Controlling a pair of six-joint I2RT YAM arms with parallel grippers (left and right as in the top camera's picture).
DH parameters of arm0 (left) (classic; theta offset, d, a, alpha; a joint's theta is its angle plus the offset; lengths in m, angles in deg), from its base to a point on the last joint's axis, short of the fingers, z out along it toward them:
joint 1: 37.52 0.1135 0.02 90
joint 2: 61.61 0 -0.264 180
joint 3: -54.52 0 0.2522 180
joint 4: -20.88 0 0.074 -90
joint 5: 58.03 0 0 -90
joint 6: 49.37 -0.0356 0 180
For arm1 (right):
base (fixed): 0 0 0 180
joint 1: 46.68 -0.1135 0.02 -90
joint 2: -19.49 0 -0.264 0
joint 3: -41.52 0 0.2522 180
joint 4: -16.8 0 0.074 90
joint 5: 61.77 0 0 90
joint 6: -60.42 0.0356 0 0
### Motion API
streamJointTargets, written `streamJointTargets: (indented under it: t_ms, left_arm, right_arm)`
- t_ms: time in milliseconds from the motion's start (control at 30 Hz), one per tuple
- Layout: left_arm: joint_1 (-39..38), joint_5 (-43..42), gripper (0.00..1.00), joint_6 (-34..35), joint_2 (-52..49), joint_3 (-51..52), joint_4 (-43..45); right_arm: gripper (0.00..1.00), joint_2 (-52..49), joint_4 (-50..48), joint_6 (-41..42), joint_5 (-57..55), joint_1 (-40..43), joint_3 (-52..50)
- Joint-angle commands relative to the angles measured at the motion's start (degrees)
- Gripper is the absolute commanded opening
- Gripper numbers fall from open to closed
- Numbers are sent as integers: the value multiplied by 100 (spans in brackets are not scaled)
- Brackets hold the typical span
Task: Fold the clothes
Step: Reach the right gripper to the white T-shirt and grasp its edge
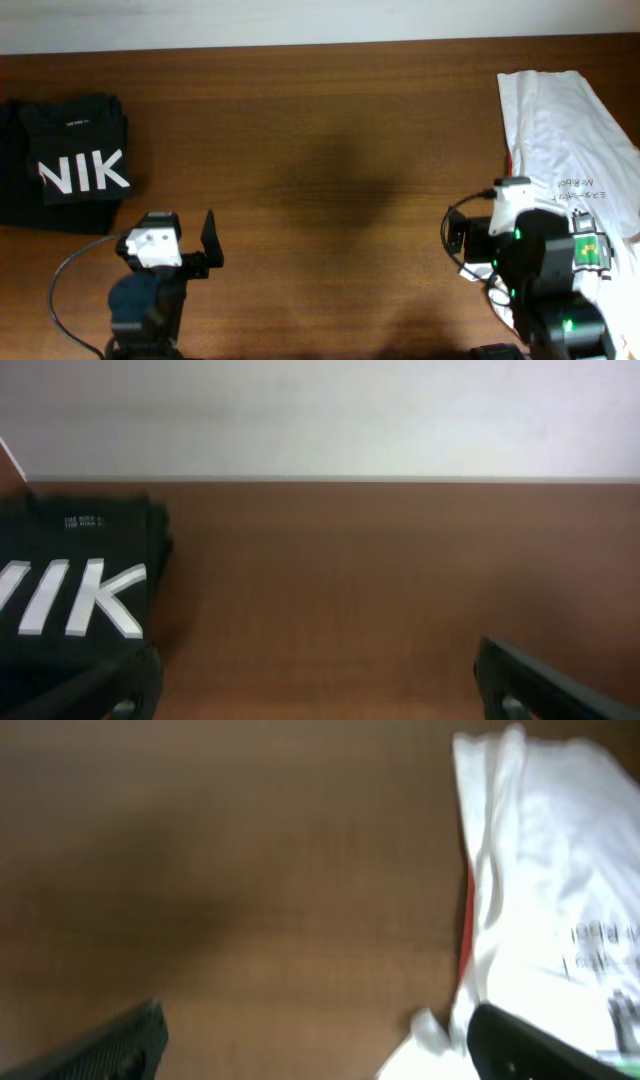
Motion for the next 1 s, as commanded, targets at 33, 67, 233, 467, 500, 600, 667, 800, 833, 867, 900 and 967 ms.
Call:
streamJointTargets:
  t_ms: [33, 67, 233, 467, 500, 600, 667, 800, 833, 867, 900, 967]
  left_arm:
    - [-26, -129, 99, -68, -903, -942, -535]
    - [-26, -247, 99, -68, -1147, -1172, -592]
    - [-26, -284, 99, -68, -1327, -1270, -669]
    - [-26, -286, 99, -68, -1327, -1270, -691]
    - [-26, -286, 99, -68, -1327, -1270, -691]
    - [-26, -286, 99, -68, -1327, -1270, -691]
    - [-26, -284, 99, -66, -1327, -1270, -693]
    - [-26, -284, 99, -66, -1327, -1270, -693]
    - [-26, -286, 99, -68, -1327, -1270, -693]
    - [-26, -286, 99, -68, -1327, -1270, -693]
    - [-26, -286, 99, -68, -1327, -1270, -693]
    - [-26, -286, 99, -66, -1327, -1270, -693]
  right_arm:
    - [99, -1093, 474, 68, 17, 26, 981]
    - [99, -1394, 575, 70, -46, 28, 1073]
    - [99, -2227, 1436, 2214, -1491, 800, 1071]
    - [98, -4000, 1316, 2188, -1270, 1827, 1064]
    - [97, -4205, 1233, 2068, -1137, 1825, 1064]
    - [89, -4793, 1088, 2015, -1008, 1827, 1064]
    - [58, -5069, 896, 2017, -1010, 1827, 1064]
    - [34, -5095, 688, 2017, -1027, 1827, 1064]
    - [32, -5095, 691, 2017, -1027, 1827, 1064]
    - [21, -5095, 693, 2017, -1025, 1827, 1064]
    - [4, -5095, 693, 2017, -1023, 1827, 1064]
    - [4, -5095, 691, 1956, -866, 1827, 1064]
